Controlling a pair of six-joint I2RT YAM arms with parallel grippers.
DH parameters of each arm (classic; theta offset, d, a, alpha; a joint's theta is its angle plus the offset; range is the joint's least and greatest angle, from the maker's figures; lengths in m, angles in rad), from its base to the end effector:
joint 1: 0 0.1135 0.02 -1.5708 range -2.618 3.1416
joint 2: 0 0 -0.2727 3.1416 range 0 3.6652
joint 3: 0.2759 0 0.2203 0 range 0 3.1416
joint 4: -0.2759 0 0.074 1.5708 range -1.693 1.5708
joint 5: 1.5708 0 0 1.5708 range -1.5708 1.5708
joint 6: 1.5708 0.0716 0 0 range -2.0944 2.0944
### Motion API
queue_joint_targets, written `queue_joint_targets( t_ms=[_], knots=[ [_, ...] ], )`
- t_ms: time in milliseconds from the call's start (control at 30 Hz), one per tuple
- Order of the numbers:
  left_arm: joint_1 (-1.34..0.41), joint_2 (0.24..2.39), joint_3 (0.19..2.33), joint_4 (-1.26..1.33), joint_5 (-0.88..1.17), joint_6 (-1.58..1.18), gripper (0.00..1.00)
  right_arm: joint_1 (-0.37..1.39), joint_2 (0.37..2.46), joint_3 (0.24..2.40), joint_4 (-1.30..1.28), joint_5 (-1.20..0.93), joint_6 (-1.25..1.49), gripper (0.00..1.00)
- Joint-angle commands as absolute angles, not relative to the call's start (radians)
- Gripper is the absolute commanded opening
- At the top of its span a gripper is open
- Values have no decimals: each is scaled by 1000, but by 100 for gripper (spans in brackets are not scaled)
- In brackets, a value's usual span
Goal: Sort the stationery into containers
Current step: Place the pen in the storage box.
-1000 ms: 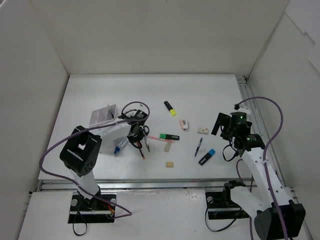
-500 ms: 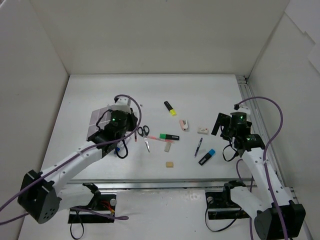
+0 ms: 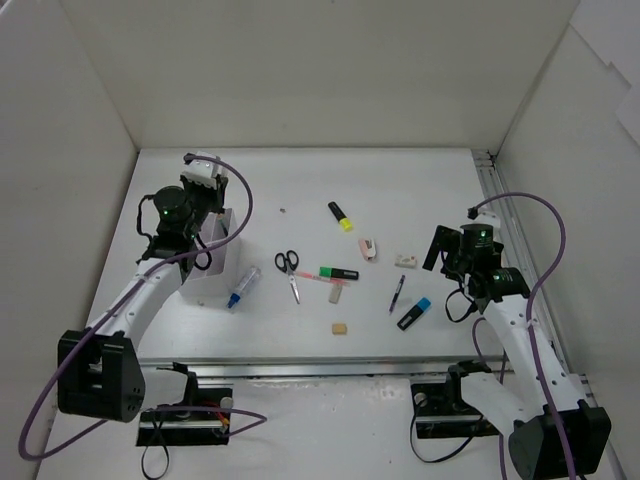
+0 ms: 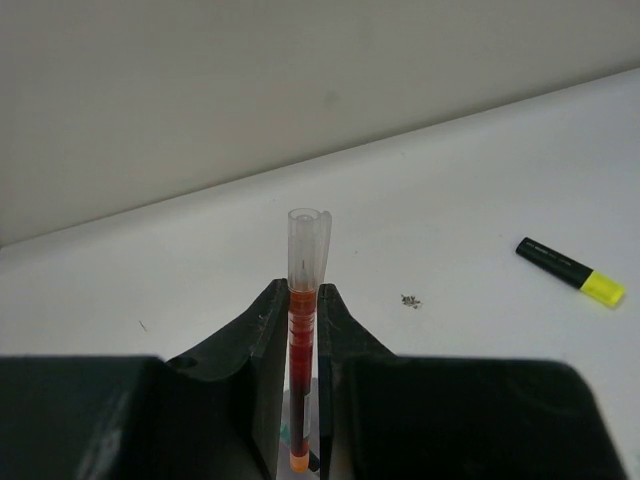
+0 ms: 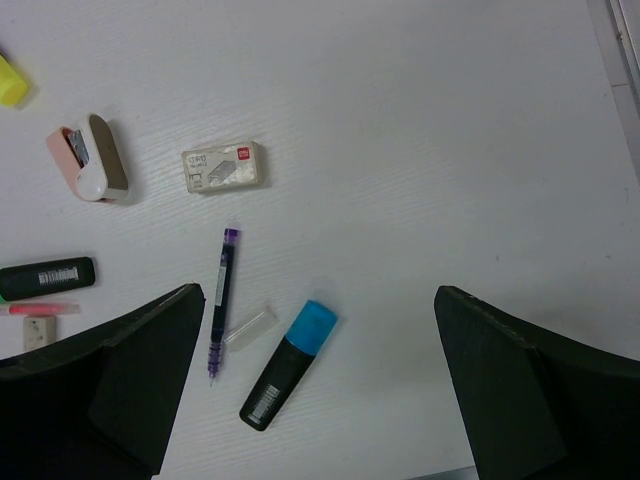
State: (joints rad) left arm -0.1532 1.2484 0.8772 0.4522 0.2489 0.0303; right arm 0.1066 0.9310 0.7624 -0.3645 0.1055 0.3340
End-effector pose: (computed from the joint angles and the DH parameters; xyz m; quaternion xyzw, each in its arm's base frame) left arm 0.2897 -0.0626 0.3628 0.1525 0.6615 -0.1288 0.7229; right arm 0.2009 0.0139 0.2821 0.1244 0.8586 0.0635 0.4932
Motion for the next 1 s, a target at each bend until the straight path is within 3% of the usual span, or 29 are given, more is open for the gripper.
queue_joint_targets(
  t_ms=[0, 333, 467, 500, 567, 600, 667, 800, 967],
  knots=[
    [-132, 1293, 934, 578, 336, 66, 0, 112, 936, 788, -344, 130, 318, 98],
    [-121, 1272, 799, 589, 224, -24, 2, 113, 945, 790, -344, 135, 318, 98],
    [-121, 1210, 770, 551, 192, -87, 24, 114, 940, 793, -342, 126, 316, 98],
    [-121, 1183, 766, 545, 192, -92, 45, 114, 939, 790, -344, 123, 318, 98],
    [-121, 1154, 758, 522, 181, -91, 55, 114, 925, 785, -342, 106, 318, 98],
    [-130, 1125, 764, 502, 167, -91, 76, 112, 914, 781, -342, 106, 319, 98],
    [-141, 1097, 801, 401, 158, -106, 99, 115, 908, 781, -342, 100, 319, 98],
    [-166, 1078, 943, 61, 225, -219, 100, 113, 908, 779, -342, 100, 322, 98],
    [-263, 1127, 1051, -147, 222, -493, 99, 112, 907, 773, -344, 121, 333, 98]
  ],
)
